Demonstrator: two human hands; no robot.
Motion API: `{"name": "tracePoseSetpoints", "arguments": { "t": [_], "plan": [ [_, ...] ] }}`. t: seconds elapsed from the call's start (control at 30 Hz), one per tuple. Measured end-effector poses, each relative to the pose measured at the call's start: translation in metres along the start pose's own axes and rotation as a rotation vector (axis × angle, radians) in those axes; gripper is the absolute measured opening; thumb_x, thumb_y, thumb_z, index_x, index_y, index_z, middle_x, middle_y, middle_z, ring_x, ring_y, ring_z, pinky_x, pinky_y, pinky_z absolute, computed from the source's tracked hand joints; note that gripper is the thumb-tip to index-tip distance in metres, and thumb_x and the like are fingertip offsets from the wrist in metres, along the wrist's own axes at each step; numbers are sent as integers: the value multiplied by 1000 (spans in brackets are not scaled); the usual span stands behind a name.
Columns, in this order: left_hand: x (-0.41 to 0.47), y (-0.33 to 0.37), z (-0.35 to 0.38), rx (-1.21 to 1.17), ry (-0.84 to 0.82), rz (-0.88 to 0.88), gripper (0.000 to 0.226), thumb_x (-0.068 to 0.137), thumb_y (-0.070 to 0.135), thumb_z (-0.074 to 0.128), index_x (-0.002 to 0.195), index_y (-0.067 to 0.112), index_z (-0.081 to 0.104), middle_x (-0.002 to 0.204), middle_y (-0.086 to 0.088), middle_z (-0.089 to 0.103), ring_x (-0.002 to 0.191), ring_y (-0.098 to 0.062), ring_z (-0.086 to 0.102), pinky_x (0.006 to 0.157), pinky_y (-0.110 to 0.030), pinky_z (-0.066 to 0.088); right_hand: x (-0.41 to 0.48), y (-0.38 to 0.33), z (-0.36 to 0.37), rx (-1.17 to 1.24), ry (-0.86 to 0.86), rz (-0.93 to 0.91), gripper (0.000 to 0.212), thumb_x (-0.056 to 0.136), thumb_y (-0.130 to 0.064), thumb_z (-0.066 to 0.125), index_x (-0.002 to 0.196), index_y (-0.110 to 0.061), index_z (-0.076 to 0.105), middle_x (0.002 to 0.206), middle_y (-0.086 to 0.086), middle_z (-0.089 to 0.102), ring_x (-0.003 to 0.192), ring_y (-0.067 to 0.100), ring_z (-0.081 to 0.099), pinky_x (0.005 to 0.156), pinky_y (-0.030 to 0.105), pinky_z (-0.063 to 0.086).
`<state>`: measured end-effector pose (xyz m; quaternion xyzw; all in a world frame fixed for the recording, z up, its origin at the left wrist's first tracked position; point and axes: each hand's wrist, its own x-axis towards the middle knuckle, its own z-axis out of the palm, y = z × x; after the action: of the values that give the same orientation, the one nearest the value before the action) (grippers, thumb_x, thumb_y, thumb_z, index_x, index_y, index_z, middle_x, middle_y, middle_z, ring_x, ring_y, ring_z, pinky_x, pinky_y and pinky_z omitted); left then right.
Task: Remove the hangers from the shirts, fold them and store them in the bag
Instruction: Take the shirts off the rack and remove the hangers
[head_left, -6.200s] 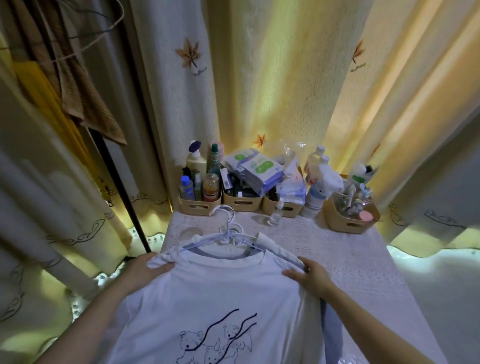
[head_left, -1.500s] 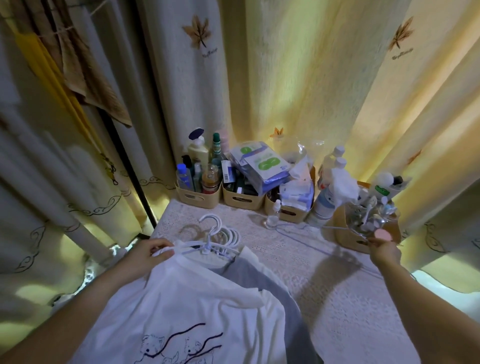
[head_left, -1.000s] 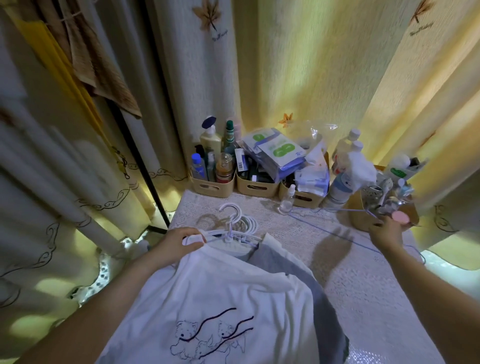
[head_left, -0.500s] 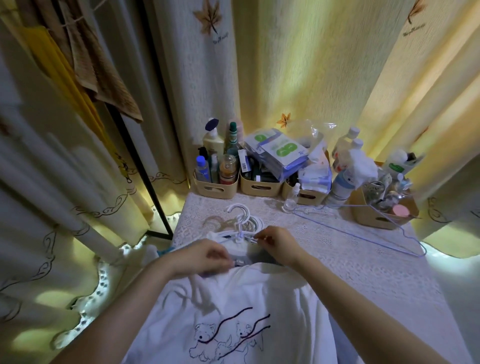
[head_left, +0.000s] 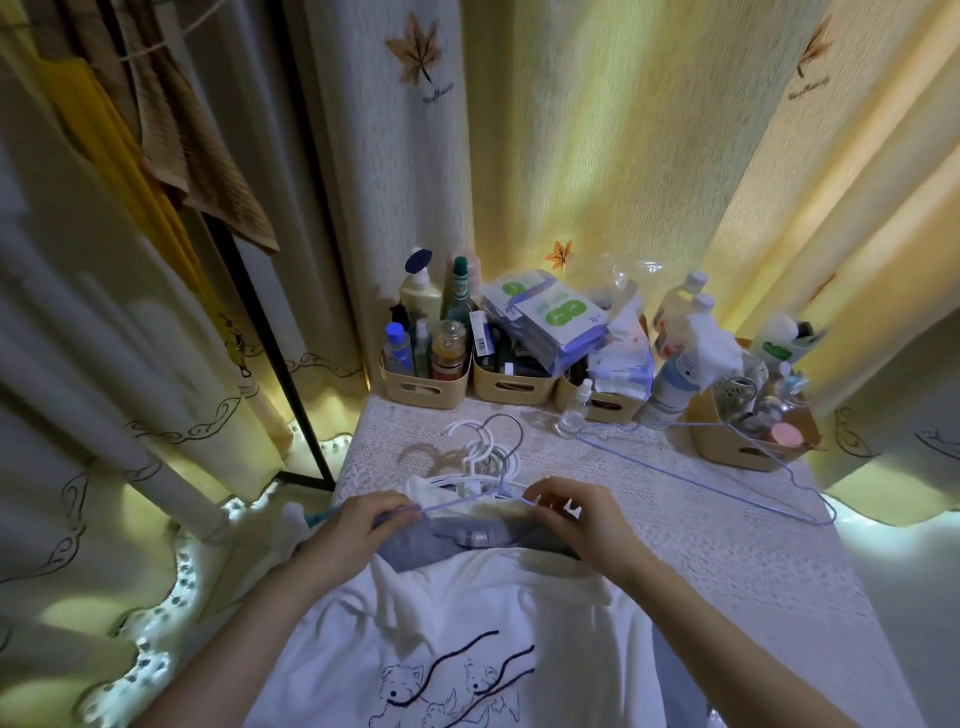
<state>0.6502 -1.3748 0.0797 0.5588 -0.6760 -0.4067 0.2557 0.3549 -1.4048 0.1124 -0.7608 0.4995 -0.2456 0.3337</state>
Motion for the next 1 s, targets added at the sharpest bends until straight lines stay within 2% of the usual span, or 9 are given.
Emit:
{"name": "tracePoseSetpoints", "arguments": {
  "t": [0.13,0.23,0.33,0.4,0.5,0.63,0.77,0.9,1.0],
  "plan": [
    [6,23,10,65,-8,123,22,95,18,54,86,31,70,81,16,61,83,-1,59,73,-13,42,1,-10,9,2,24,-63,9,85,-15,70,93,-15,74,77,-13,64,65,-2,57,66,6,40],
    [9,33,15,126,3,174,23,96,17,53,80,29,63,83,18,58,83,-1,58,74,-16,41,1,-10,1,-35,-30,-97,10,86,-22,69,93,-17,74,76,-10,68,65,1,59,68,8,41],
    [7,31,5,174,62,145,27,97,15,51,73,28,57,86,14,54,81,-4,57,75,-26,43,-4,8,-18,-266,-118,-92,21,84,-40,68,95,-21,70,80,-7,70,74,12,63,80,21,39],
    [4,25,-5,182,103,125,33,96,13,51,70,32,55,87,15,52,80,-4,56,75,-22,41,-11,26,-30,-330,-111,-23,26,81,-45,69,88,-20,67,81,-5,69,78,15,61,81,26,37],
    [-1,21,-9,202,124,79,37,96,8,51,68,34,53,85,14,51,81,-1,55,73,-15,38,-25,47,-42,-336,-107,11,26,81,-42,71,79,-16,67,76,1,64,76,19,59,75,26,37],
    [0,19,-14,92,187,-24,37,95,0,48,66,23,55,83,-3,53,78,-8,54,78,-25,38,-47,65,-51,-333,-257,70,21,86,-37,65,84,-16,65,84,1,55,79,17,54,75,30,45],
    [3,33,-15,75,86,-23,34,95,1,49,67,19,58,83,-5,54,80,-11,55,78,-23,39,-43,54,-52,-108,-98,62,8,88,-30,65,88,-25,60,87,-7,61,80,9,56,68,24,44],
    [7,46,-12,26,69,-33,30,93,10,57,64,20,62,84,-4,57,80,-6,57,76,-15,40,-11,30,-33,-188,-206,26,31,91,-30,61,121,-26,57,107,-8,65,92,10,58,80,22,46],
    [10,44,-7,27,99,-82,24,87,29,66,64,30,62,82,-1,59,76,-7,57,75,-24,41,0,25,-21,-252,-255,-1,20,91,-22,57,107,-17,70,92,6,72,81,22,63,76,32,48]
  ]
}}
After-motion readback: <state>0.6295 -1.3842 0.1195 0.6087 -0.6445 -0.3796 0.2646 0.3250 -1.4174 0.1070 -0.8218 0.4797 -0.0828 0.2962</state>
